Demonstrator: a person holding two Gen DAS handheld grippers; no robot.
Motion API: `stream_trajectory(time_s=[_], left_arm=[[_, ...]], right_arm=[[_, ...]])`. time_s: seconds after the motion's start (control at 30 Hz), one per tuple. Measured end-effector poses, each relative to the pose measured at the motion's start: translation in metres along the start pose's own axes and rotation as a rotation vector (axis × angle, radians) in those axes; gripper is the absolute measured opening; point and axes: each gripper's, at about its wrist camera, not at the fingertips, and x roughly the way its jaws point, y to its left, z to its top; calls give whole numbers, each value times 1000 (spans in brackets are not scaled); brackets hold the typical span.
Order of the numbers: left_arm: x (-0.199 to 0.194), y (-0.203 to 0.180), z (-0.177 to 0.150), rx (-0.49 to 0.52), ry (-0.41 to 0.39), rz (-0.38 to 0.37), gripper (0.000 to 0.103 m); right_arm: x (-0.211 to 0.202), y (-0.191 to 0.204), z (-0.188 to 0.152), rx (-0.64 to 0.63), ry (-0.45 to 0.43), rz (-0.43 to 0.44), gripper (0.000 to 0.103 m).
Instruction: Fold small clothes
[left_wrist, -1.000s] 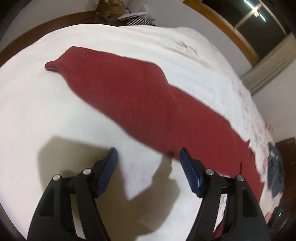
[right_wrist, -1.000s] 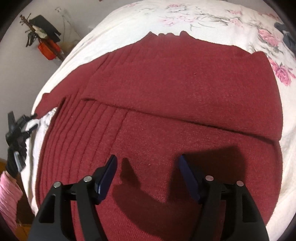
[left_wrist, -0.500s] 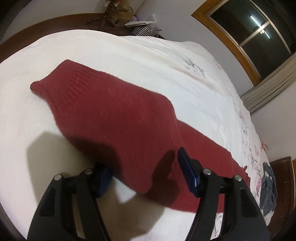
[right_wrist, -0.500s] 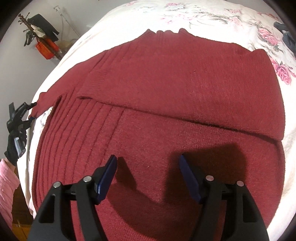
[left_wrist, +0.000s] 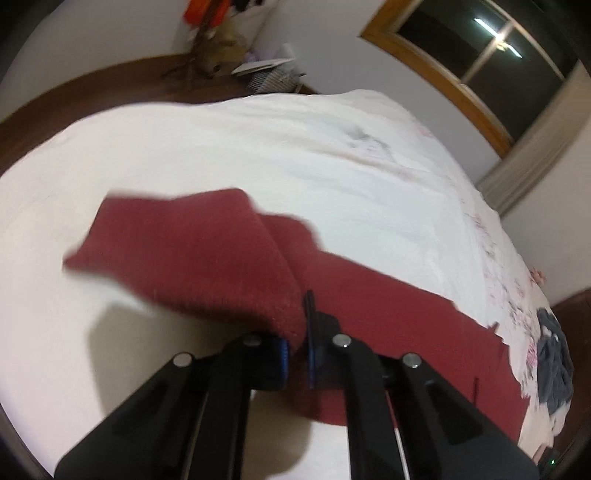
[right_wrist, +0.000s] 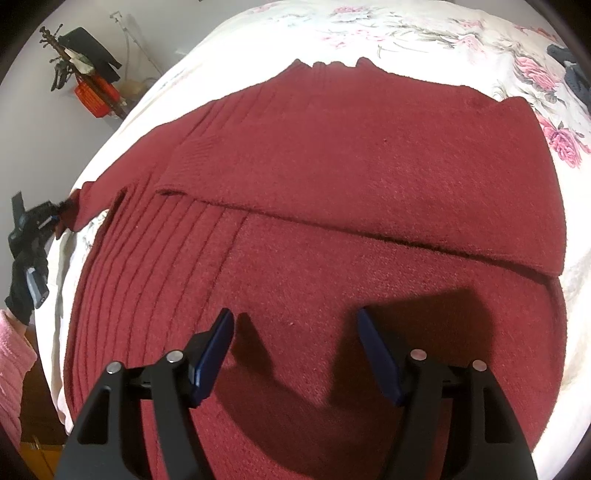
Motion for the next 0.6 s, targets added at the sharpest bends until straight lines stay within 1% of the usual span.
stream_trajectory(time_s=[0.03,0.13,0.23,0.37,0.43,0.53,0.6], left_arm=[[-2,-11,-2,18,-3,-20,5],[-8,-56,-14,117,-5,-81,5],[-6,-111,-36,219,28,-165,5],[4,-165,-66,291,82,-254,5],[9,-187,-80,311,102,-292,5],[19,-219,-106,360,133,-330,5],[29,-226,-118,376,158,-328,5]], right_arm=[[-1,-1,-1,1,-1,2,70],[-3,-3,-1,8,-4,6,70],[-5,-7,-3,14,-8,11,70],[-7,-12,-4,21,-12,20,69],[-8,-14,-4,21,-14,20,69],[-8,-17,-5,26,-17,30,69],[-7,-19,-5,28,-19,37,69]])
